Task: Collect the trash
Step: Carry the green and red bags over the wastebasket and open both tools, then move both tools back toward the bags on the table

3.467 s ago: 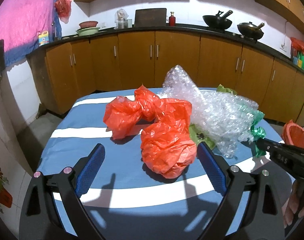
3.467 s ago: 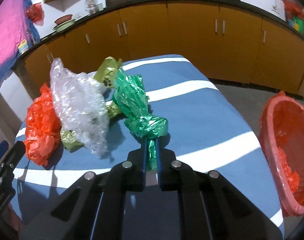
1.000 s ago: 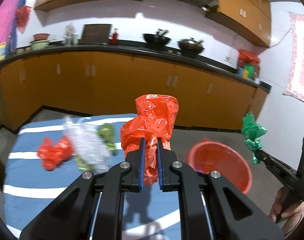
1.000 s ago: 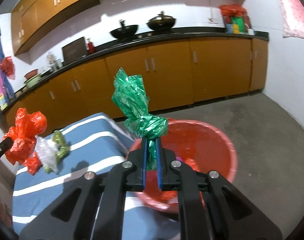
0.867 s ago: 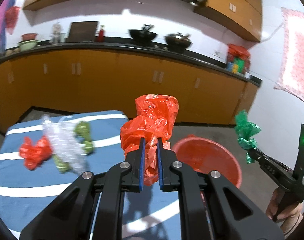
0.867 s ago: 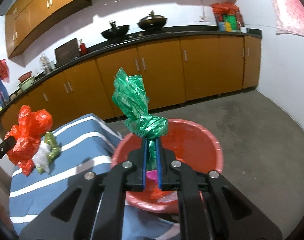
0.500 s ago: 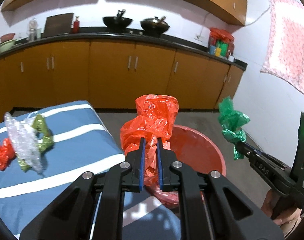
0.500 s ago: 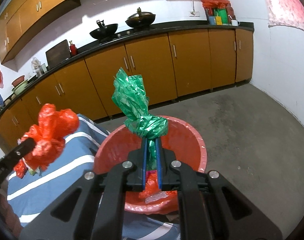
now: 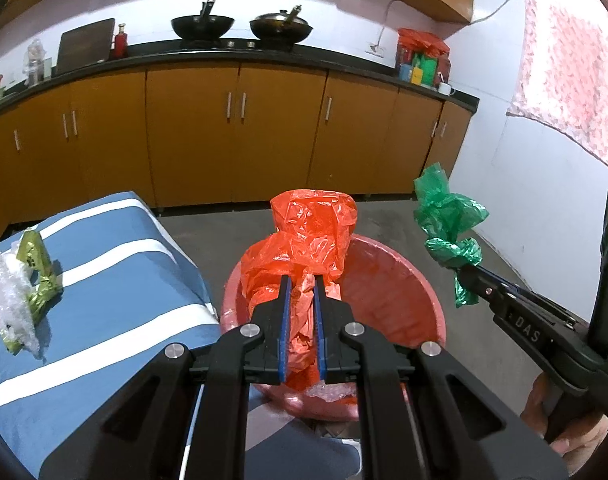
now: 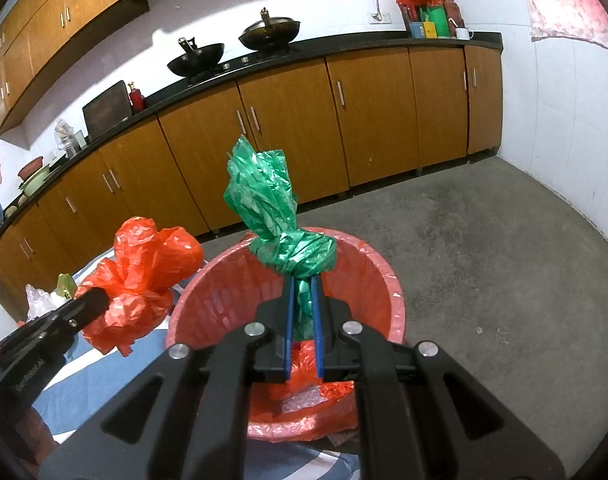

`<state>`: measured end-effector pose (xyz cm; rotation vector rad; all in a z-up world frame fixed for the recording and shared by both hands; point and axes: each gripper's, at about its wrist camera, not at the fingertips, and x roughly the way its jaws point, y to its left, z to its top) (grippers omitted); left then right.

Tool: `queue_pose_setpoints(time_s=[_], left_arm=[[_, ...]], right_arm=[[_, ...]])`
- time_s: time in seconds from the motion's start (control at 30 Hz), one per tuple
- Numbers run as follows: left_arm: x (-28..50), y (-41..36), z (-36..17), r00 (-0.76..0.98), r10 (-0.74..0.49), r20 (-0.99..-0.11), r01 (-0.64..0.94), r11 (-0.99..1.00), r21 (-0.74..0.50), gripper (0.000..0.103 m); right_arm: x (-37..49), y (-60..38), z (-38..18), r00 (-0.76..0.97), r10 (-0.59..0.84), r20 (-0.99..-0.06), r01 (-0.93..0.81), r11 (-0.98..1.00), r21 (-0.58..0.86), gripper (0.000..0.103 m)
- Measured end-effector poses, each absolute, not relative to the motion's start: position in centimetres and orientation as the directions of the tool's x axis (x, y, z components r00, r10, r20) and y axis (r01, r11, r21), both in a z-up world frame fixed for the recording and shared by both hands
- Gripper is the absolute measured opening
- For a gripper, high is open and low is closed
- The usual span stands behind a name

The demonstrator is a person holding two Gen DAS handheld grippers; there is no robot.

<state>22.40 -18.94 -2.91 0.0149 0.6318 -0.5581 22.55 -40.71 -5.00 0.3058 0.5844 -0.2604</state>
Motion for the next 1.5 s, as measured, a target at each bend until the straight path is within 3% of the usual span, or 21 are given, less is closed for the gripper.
queue_pose_setpoints(time_s=[0.5, 0.57, 0.6, 0.63, 0.7, 0.9, 1.07, 1.23, 1.5], left_arm=[[24.6, -21.9, -4.7, 0.612, -0.51, -0.604, 0.54, 0.828, -0.151, 0.011], [24.8, -22.0, -5.4, 0.602, -0.502, -0.621, 0.538, 0.83, -0.15, 0.012], [25.0, -21.9, -5.7, 0.598, -0.498, -0.628, 0.533, 0.832, -0.153, 0.018], [25.1, -21.7, -5.9, 0.595, -0.496, -0.633, 0.529, 0.834, -0.156, 0.023], [25.3, -20.8, -6.3, 0.607, -0.473, -0.639, 0.503, 0.851, -0.152, 0.043], [25.6, -17.2, -6.2, 0.657, -0.411, -0.632, 0.424, 0.895, -0.14, 0.057], [24.5, -12.8, -5.5, 0.722, -0.343, -0.601, 0.348, 0.931, -0.113, 0.07], [23.2, -7.5, -5.9, 0.775, -0.221, -0.592, 0.241, 0.969, -0.048, 0.08], [22.1, 3.7, -7.2, 0.8, 0.015, -0.6, 0.008, 0.999, 0.036, 0.088]], right_arm=[[23.8, -41.6, -5.3, 0.817, -0.136, -0.56, 0.318, 0.917, 0.242, 0.01], [24.0, -41.8, -5.8, 0.812, -0.123, -0.571, 0.315, 0.915, 0.251, 0.015], [24.0, -42.0, -6.2, 0.808, -0.118, -0.577, 0.315, 0.915, 0.253, 0.015], [24.1, -42.1, -6.6, 0.801, -0.113, -0.588, 0.316, 0.914, 0.254, 0.016], [24.2, -42.2, -6.9, 0.796, -0.114, -0.594, 0.321, 0.912, 0.255, 0.024], [23.6, -42.4, -7.4, 0.79, -0.156, -0.593, 0.351, 0.908, 0.229, 0.051], [23.5, -40.8, -6.9, 0.801, -0.187, -0.569, 0.342, 0.923, 0.177, 0.079], [24.2, -37.6, -6.1, 0.81, -0.192, -0.554, 0.292, 0.952, 0.097, 0.091], [26.5, -29.6, -5.9, 0.825, -0.059, -0.563, 0.125, 0.989, 0.079, 0.092]])
